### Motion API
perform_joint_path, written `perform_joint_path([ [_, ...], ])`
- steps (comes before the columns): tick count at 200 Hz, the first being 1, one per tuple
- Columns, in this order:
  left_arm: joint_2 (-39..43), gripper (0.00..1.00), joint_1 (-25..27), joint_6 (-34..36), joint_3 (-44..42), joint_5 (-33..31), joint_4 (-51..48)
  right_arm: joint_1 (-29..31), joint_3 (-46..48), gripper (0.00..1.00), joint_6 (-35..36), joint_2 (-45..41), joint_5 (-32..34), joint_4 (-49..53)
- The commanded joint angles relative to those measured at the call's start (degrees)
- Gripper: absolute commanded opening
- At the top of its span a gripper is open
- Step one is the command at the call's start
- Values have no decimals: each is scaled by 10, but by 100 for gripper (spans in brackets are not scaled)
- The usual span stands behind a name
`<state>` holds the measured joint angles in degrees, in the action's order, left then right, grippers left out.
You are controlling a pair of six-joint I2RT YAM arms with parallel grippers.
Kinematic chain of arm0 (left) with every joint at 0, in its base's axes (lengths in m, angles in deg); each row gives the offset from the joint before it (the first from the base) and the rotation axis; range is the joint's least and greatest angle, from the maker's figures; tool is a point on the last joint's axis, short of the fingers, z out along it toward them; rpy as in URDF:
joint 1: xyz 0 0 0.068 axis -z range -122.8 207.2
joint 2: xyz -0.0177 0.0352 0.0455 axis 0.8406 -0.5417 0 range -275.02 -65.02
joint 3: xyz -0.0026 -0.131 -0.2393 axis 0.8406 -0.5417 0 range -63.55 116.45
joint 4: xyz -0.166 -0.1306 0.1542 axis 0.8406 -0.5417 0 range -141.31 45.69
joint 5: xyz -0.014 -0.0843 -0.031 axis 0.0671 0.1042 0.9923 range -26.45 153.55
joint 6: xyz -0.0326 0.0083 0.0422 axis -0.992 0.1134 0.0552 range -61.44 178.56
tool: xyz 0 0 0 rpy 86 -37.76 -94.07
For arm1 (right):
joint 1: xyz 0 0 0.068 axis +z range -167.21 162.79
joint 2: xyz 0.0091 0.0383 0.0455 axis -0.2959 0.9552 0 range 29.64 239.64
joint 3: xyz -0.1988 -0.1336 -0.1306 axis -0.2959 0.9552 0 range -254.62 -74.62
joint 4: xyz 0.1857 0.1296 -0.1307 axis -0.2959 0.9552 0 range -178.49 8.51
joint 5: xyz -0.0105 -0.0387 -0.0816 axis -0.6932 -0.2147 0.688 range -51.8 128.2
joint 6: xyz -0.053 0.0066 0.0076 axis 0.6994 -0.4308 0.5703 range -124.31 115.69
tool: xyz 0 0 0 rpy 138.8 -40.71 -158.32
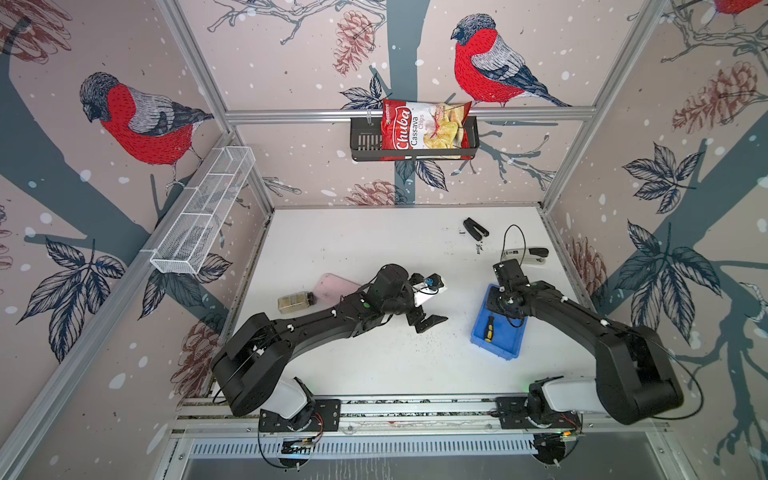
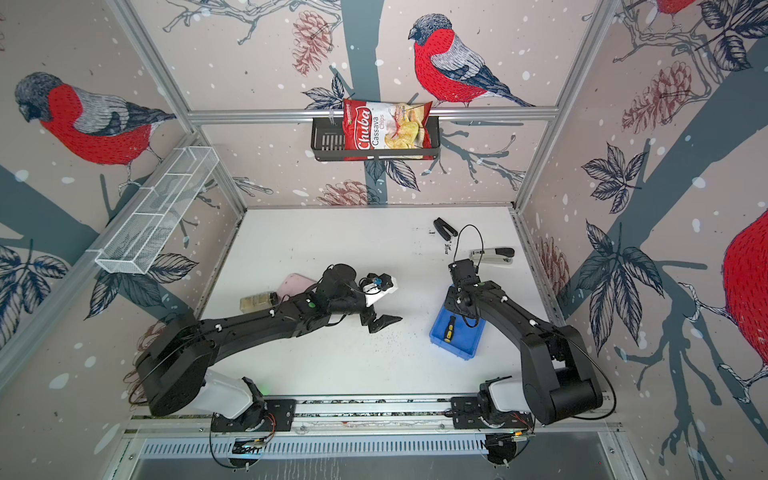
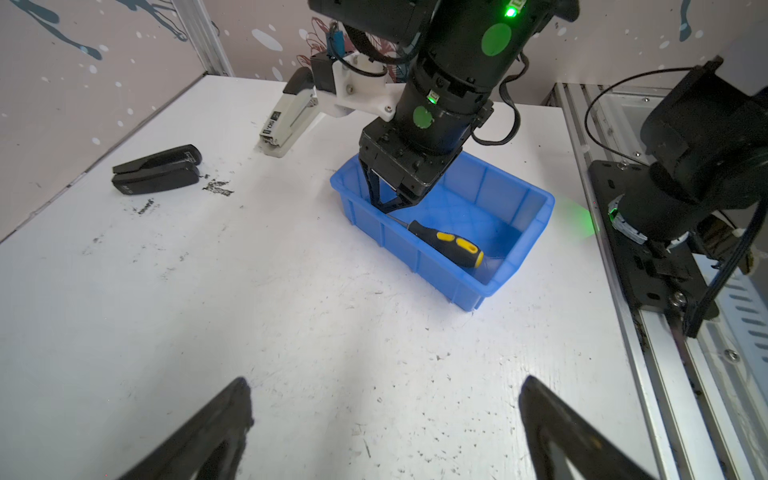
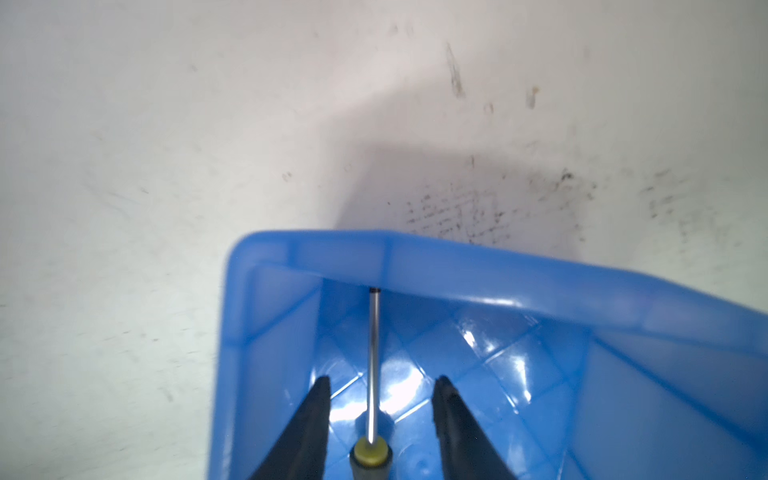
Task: Put the screwdriver in the bin
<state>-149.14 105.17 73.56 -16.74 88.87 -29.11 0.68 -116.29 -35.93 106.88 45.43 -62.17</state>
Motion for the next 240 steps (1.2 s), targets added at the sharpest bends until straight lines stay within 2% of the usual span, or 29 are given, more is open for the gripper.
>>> perform_joint_path([
  [1,16,99,-1,-38,-16,-25,65,3,-12,51,-2,-26,7,24],
  [45,59,99,-24,-65,-64,-63,123,2,-34,66,46,-98,10,15],
  [87,96,99,-67,-71,-82,-70,118,0,-71,76,85,-109,16,-19],
  [163,168,99,-136,-90,-142,-144,151,-4,-59,85,137,-148,50,-165],
  [195,195,99,-200,-120,-180,-169,200,-13,-19,90,175,-171,58,-273],
  [240,216,99,-294,-123,-221,-212,224,-51,39,98,197,-182,46,-396],
])
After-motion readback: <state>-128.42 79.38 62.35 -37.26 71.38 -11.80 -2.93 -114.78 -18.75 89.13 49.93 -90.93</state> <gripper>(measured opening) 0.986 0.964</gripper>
